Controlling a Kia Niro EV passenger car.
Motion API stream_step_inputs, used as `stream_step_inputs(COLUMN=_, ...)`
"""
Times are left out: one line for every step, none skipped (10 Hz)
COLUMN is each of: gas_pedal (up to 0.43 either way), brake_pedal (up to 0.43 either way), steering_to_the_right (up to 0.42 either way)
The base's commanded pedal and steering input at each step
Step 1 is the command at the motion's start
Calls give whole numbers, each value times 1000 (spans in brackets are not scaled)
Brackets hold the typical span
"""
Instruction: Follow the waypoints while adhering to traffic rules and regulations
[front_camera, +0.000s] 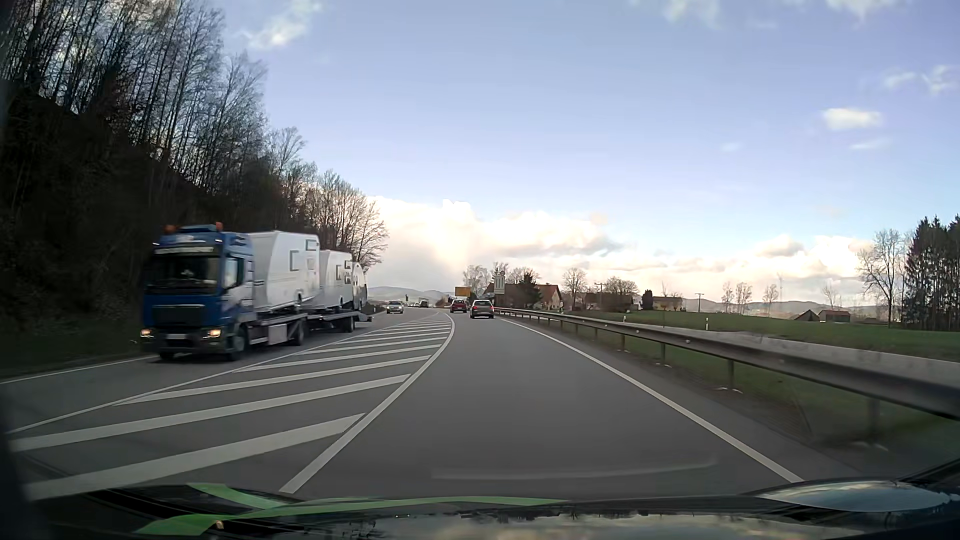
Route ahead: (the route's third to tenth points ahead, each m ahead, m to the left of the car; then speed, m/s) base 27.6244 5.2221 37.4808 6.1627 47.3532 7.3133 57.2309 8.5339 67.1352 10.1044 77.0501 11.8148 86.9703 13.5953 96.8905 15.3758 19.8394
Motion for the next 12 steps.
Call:
stream_step_inputs(gas_pedal=98, brake_pedal=0, steering_to_the_right=-20)
stream_step_inputs(gas_pedal=98, brake_pedal=0, steering_to_the_right=-18)
stream_step_inputs(gas_pedal=87, brake_pedal=0, steering_to_the_right=-17)
stream_step_inputs(gas_pedal=87, brake_pedal=0, steering_to_the_right=-17)
stream_step_inputs(gas_pedal=67, brake_pedal=0, steering_to_the_right=-17)
stream_step_inputs(gas_pedal=59, brake_pedal=0, steering_to_the_right=-17)
stream_step_inputs(gas_pedal=59, brake_pedal=0, steering_to_the_right=-17)
stream_step_inputs(gas_pedal=59, brake_pedal=0, steering_to_the_right=-17)
stream_step_inputs(gas_pedal=59, brake_pedal=0, steering_to_the_right=-17)
stream_step_inputs(gas_pedal=59, brake_pedal=0, steering_to_the_right=-17)
stream_step_inputs(gas_pedal=67, brake_pedal=0, steering_to_the_right=-17)
stream_step_inputs(gas_pedal=67, brake_pedal=0, steering_to_the_right=-17)
